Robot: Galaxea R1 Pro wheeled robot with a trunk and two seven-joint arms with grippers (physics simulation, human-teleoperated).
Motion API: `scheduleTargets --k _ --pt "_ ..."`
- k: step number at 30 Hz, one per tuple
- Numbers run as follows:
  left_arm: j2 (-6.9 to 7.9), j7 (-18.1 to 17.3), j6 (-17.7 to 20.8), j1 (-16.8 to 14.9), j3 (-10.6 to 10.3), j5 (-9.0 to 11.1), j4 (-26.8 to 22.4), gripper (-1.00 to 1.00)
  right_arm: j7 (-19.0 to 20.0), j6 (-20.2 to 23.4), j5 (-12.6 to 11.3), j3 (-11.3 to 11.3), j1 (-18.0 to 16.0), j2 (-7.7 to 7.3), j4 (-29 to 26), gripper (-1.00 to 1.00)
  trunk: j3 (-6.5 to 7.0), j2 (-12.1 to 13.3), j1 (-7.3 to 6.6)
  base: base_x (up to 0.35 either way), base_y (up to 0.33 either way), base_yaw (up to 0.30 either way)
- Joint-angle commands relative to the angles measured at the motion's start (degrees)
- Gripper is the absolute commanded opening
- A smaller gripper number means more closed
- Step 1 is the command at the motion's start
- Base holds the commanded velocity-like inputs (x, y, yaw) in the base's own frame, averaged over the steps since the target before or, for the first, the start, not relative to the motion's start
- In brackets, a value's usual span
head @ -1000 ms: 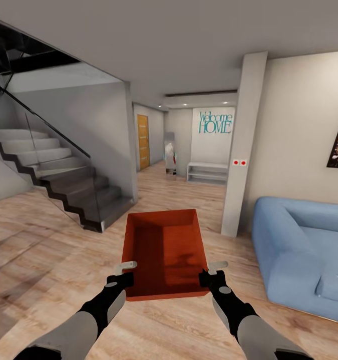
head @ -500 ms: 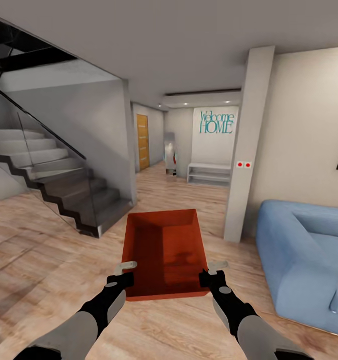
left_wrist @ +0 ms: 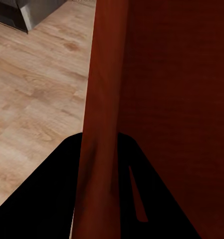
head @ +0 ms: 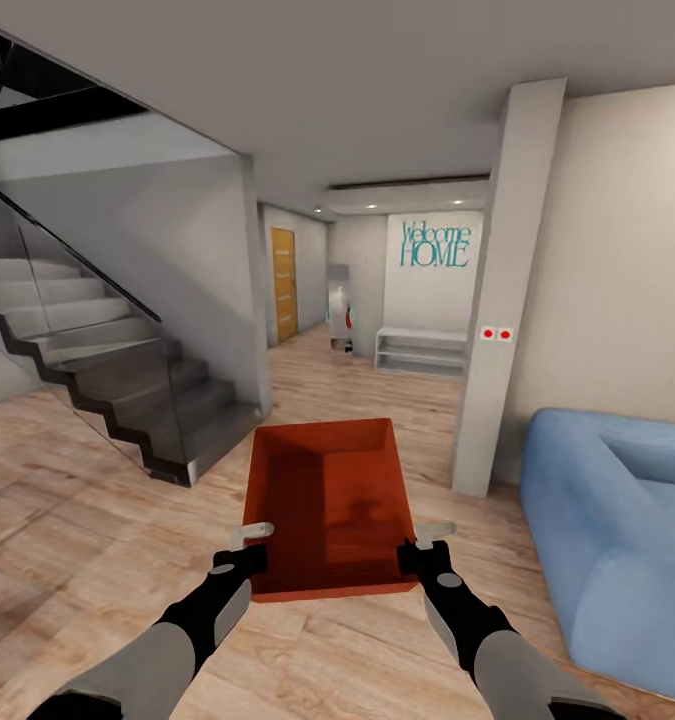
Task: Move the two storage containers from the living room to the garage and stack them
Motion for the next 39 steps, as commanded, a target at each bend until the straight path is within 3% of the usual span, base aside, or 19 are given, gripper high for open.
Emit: scheduleTargets --k 1,39 --pt "0.17 3.6 0.2 0.0 4.0 0.2 0.0 -1.00 0.2 -0.9 -4.6 -1.3 -0.1 0.06 -0.1 -1.00 -0.01 0.0 0.05 0.322 0.000 0.000" --pt "0.17 3.6 0.2 0.0 4.0 0.2 0.0 -1.00 0.2 -0.9 -4.6 -1.3 -0.1 0.06 -0.1 -1.00 -0.01 0.0 0.05 0.322 0.000 0.000"
